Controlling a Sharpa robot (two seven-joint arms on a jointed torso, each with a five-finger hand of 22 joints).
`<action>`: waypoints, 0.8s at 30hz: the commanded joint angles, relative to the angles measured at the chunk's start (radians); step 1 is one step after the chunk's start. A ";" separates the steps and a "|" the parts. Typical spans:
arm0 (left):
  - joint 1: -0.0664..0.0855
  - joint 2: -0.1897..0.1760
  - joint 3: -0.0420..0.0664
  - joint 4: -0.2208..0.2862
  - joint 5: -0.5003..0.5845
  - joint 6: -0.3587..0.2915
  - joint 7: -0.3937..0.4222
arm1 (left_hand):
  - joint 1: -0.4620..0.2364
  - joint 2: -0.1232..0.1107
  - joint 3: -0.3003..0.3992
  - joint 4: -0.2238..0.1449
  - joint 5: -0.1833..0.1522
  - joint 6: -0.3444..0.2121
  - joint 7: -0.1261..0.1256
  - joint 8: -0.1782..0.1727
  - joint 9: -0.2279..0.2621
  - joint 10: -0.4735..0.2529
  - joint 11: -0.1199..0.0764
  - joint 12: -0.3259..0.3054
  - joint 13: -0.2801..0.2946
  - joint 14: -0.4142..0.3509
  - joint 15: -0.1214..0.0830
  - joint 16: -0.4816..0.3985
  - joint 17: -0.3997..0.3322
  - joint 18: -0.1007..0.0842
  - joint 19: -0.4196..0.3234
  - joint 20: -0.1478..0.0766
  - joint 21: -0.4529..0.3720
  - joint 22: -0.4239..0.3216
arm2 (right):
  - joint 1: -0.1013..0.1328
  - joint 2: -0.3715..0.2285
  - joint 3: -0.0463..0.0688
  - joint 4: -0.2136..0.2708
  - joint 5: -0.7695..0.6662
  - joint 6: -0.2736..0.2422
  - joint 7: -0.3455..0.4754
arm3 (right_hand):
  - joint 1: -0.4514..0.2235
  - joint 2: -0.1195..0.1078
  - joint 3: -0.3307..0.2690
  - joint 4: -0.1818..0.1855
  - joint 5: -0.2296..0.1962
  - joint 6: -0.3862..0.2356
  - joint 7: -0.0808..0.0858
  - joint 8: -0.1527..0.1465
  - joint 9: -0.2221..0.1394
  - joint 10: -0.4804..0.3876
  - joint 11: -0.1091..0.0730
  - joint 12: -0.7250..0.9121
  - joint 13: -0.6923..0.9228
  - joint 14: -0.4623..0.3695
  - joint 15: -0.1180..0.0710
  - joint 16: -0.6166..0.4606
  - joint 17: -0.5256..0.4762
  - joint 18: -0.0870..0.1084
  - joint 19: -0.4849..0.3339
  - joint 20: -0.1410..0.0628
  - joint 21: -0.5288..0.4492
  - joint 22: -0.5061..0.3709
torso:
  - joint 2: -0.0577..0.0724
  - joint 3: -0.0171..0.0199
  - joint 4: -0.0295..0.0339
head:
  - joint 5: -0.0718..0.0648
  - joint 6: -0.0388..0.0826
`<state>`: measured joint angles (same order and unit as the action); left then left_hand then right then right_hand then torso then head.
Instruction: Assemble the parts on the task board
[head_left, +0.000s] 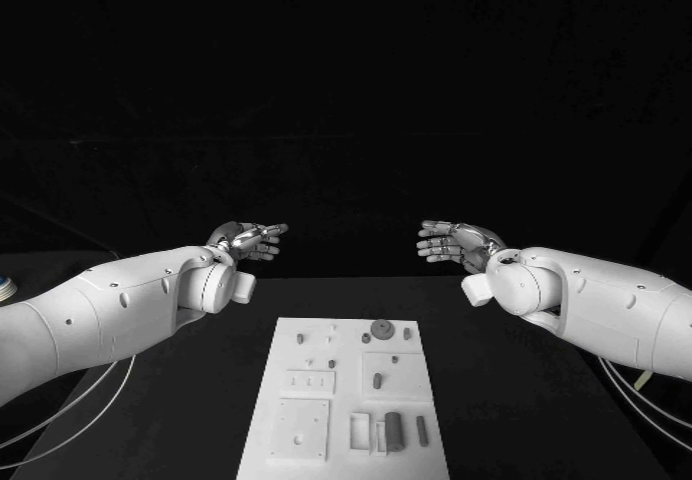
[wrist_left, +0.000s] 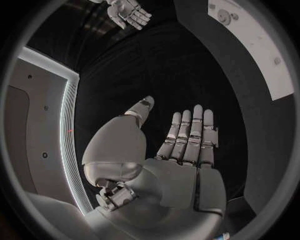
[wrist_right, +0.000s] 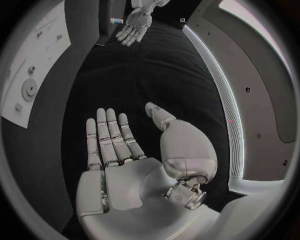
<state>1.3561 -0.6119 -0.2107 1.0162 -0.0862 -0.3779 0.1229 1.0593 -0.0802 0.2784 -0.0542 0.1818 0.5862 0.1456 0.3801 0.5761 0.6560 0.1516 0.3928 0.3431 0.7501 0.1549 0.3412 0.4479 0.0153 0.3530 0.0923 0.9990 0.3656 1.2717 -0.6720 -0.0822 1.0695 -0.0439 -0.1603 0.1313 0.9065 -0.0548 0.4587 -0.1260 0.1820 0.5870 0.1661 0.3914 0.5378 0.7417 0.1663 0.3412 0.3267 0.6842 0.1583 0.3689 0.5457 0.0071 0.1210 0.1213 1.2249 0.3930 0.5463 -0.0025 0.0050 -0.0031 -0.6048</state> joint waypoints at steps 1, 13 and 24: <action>-0.002 -0.024 -0.006 0.028 -0.052 0.143 -0.003 | 0.007 0.007 0.008 -0.002 0.005 0.022 0.003 0.008 0.003 0.033 0.002 0.009 0.001 0.037 0.000 0.011 0.006 -0.010 0.026 -0.007 0.010 0.002 | -0.001 0.026 -0.001 -0.088 -0.570 0.044 0.014 | 0.042 -0.015 0.010 -0.001 0.003 0.024 -0.001 0.010 0.007 0.032 -0.002 0.005 0.001 0.027 -0.003 0.008 0.005 -0.007 0.026 -0.005 0.018 0.005 | -0.001 -0.0013 -0.0026 | 0.010 -0.023; -0.004 -0.096 -0.008 0.135 -0.129 0.233 0.007 | 0.073 0.000 0.047 -0.047 0.006 0.191 0.014 0.026 0.012 0.304 -0.001 0.049 0.002 0.274 -0.020 0.072 0.070 0.042 0.243 -0.043 0.065 -0.005 | -0.026 0.045 0.000 -0.082 -0.870 -0.086 0.096 | 0.201 -0.051 0.011 0.000 0.004 0.172 0.000 0.038 0.029 0.281 -0.018 0.051 0.016 0.298 -0.035 0.103 0.061 0.052 0.297 -0.040 0.100 0.002 | 0.018 -0.0033 -0.0020 | 0.004 -0.028; -0.004 -0.183 -0.007 0.295 -0.274 0.249 0.155 | 0.135 -0.032 0.052 -0.068 0.005 0.259 0.008 0.023 0.009 0.389 -0.011 0.053 -0.002 0.280 -0.021 0.054 0.087 0.045 0.259 -0.041 0.051 -0.019 | -0.036 0.088 0.000 -0.073 -1.087 -0.076 0.054 | 0.242 -0.060 -0.052 0.006 0.003 0.220 0.000 -0.027 0.014 0.544 -0.079 0.156 0.089 0.636 -0.142 0.324 0.239 0.164 0.634 -0.067 0.258 0.031 | 0.068 -0.0070 0.0127 | -0.007 -0.025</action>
<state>1.3518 -0.7928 -0.2193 1.2995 -0.2851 -0.1480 0.1914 1.1858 -0.1145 0.3307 -0.1175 0.1817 0.8380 0.1534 0.4078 0.5863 1.0444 0.1408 0.4480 0.3428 1.0349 0.1333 0.3978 0.5365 0.0474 0.6185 0.0537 1.0528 0.3474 1.2362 -0.5882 -0.0827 0.9925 -1.0005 -0.2386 0.1937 1.1418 -0.1174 0.4064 -0.1200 0.1820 0.8056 0.1655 0.3644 0.5525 1.2858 0.0860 0.5007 0.4191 1.3184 0.0161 0.6978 0.7882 0.1652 0.7541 0.0546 1.4836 0.4244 0.5973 -0.0078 0.0113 -0.0080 -0.6305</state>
